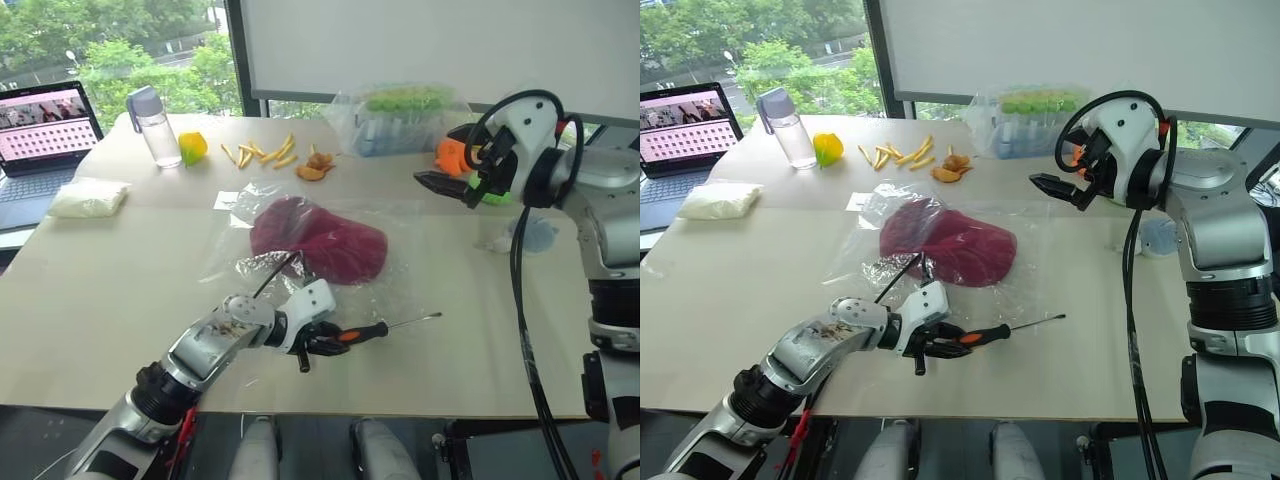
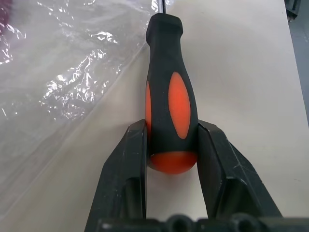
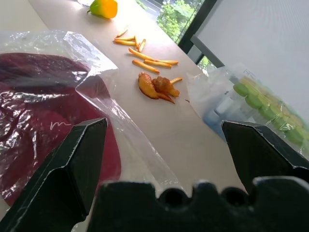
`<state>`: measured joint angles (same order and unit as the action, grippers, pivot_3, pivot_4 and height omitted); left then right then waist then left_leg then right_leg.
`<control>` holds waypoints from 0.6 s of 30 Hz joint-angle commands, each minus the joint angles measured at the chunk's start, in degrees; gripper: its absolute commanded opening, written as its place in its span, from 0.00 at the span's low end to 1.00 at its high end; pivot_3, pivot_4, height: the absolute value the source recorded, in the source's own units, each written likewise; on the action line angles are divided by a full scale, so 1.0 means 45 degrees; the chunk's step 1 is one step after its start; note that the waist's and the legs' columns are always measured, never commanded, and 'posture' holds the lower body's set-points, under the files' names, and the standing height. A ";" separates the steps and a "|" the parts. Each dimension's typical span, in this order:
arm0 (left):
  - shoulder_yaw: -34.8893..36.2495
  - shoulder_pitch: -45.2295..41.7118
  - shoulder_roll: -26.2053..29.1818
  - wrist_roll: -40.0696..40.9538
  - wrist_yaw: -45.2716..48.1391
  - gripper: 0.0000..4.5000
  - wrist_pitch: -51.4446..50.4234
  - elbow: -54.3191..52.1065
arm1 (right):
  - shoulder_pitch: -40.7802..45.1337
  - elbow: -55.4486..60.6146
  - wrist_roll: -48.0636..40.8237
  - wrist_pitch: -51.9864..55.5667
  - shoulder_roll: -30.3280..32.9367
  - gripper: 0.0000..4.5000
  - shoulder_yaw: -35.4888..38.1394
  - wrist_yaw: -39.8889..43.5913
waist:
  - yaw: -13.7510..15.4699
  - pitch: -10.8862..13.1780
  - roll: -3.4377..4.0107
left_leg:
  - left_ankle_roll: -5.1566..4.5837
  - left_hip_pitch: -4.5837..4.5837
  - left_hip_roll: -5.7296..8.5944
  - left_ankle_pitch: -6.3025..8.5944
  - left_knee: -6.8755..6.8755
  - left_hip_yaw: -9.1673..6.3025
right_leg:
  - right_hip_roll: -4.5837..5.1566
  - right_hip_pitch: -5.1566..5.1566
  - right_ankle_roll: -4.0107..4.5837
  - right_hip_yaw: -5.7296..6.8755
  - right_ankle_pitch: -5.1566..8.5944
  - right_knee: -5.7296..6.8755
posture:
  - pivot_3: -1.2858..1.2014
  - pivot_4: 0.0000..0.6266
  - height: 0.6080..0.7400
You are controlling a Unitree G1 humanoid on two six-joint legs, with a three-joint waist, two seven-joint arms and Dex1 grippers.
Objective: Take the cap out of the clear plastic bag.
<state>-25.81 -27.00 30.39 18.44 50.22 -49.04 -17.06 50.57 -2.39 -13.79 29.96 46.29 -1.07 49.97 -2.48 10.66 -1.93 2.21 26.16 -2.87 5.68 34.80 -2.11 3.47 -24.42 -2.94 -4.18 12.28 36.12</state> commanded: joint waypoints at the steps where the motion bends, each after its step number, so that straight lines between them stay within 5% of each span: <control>1: 0.1219 -0.0063 -0.0246 0.0643 0.0002 0.21 0.0050 0.0360 | 0.0396 0.0013 0.0019 -0.0265 -0.0022 1.00 0.0344 -0.0020 | -0.0008 0.0000 0.0000 | 0.0000 -0.0001 0.0000 0.0000 0.0000 0.0001 | 0.0000 0.0000 0.0000 0.0000 0.0000 0.0001 | 0.52 0.24 1.00; 12: 0.8823 -0.1206 -0.0436 0.3507 -0.2232 0.21 -0.0463 0.2934 | 0.1034 -0.0888 0.0135 -0.0719 -0.0679 1.00 -0.0032 0.0223 | -0.0036 0.0002 0.0003 | -0.0003 0.0000 -0.0001 0.0000 -0.0008 0.0000 | 0.0000 -0.0001 -0.0013 0.0003 0.0000 -0.0003 | 0.52 0.24 1.00; 18: 0.9352 -0.0325 0.0411 0.1513 -0.4132 0.21 0.1160 0.3111 | 0.0989 -0.0944 -0.0062 -0.0671 -0.1108 1.00 -0.0578 0.1316 | 0.0008 0.0004 0.0006 | -0.0002 0.0001 0.0000 0.0000 -0.0018 0.0000 | -0.0001 -0.0006 -0.0069 0.0003 -0.0032 0.0000 | 0.52 0.24 1.00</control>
<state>15.18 -29.19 30.85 28.29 34.12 -47.60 -2.35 53.64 -7.52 -13.10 27.57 40.78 -4.04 53.75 -2.45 10.67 -1.91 2.21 26.17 -2.87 5.68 34.73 -2.11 3.47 -24.42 -3.24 -4.17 12.14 36.11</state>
